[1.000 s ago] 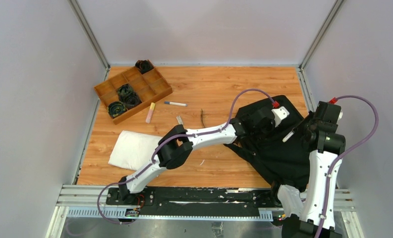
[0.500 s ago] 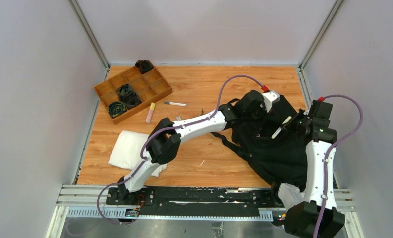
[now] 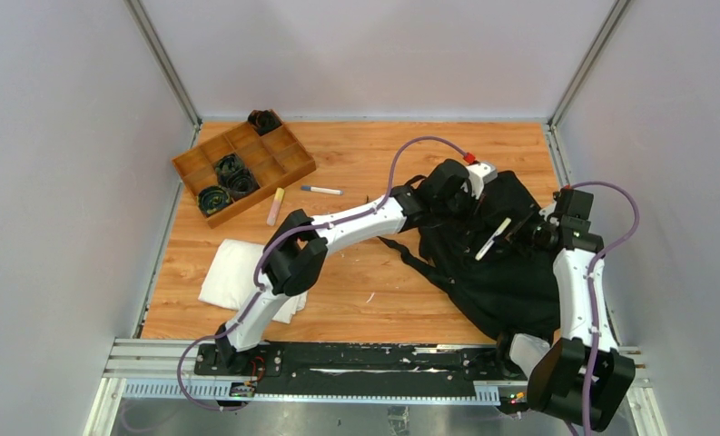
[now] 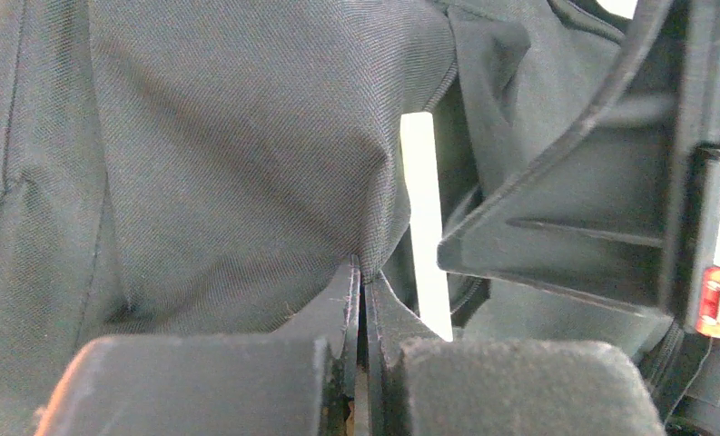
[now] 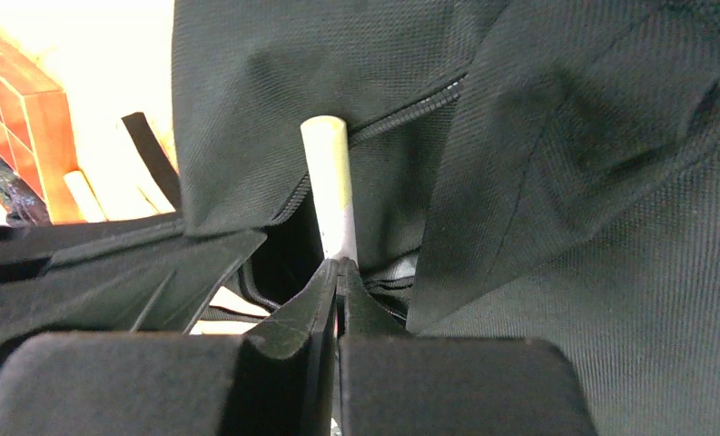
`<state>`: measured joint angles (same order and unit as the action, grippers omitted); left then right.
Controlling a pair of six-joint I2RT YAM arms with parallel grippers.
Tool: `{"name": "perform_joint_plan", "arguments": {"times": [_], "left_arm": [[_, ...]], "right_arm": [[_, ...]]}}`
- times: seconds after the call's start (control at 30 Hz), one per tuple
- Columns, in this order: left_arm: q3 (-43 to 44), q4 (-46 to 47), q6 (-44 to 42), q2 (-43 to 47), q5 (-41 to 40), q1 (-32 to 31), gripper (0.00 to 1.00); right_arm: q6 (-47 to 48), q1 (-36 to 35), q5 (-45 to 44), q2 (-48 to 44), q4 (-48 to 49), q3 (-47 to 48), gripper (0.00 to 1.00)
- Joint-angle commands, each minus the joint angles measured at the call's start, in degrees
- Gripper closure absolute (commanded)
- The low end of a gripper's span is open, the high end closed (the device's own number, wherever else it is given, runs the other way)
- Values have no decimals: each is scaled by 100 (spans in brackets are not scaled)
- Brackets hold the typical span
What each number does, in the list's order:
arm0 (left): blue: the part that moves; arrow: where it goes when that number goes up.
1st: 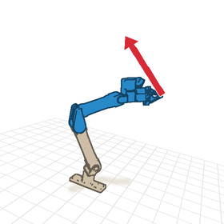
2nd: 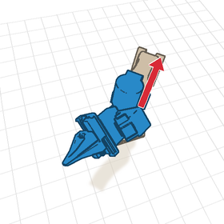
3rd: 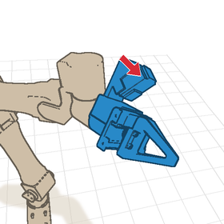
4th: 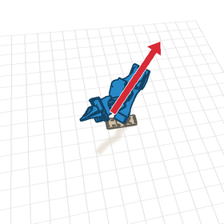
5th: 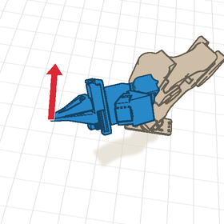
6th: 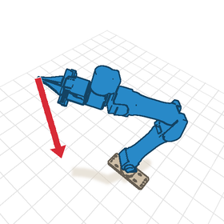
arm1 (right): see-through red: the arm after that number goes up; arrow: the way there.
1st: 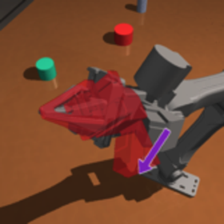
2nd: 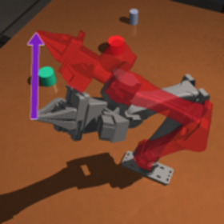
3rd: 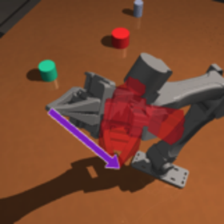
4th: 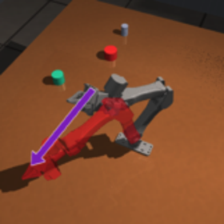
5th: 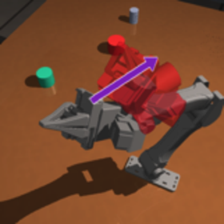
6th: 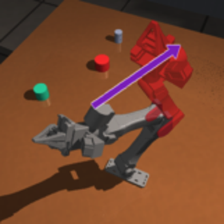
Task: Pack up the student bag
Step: Place the stationery in the student bag.
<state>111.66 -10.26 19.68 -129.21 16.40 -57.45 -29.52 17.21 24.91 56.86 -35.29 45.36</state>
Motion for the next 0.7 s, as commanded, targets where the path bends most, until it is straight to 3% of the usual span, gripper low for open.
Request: {"name": "perform_joint_plan", "arguments": {"times": [0.0,0.4,0.67], "left_arm": [[-91,402,226,474,317,15,100],[-211,481,301,590,611,15,100],[-337,497,234,583,568,28,100]], "right_arm": [[-342,-72,337,385,253,-49,100],[-868,-78,-80,884,1352,-191,100],[-888,-78,-97,975,1389,82,97]]}}
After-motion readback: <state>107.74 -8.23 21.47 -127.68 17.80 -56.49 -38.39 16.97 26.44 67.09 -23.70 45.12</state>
